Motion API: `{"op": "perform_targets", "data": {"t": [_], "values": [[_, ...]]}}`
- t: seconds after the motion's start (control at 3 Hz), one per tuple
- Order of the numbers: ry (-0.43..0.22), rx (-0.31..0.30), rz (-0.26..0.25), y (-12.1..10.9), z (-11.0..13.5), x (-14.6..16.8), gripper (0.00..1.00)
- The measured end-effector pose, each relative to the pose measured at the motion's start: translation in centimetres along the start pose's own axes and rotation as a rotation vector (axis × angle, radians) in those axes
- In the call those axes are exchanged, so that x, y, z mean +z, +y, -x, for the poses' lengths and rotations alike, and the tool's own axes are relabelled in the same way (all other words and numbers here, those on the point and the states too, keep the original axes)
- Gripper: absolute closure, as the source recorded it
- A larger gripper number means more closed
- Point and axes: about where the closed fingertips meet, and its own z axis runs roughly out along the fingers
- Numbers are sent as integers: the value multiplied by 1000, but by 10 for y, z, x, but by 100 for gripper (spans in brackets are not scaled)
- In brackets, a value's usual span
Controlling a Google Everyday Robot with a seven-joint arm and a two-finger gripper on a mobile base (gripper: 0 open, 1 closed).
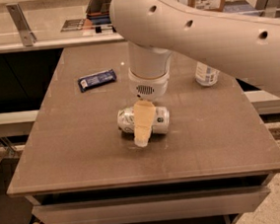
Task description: Place 7up can upright
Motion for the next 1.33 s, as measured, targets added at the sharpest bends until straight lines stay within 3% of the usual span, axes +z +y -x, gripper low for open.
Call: {"op": "perform_targets", "data": {"t": [0.33,1.33], "values": [[12,5,6,3,-4,3,16],[31,-21,5,9,-10,0,87]]}}
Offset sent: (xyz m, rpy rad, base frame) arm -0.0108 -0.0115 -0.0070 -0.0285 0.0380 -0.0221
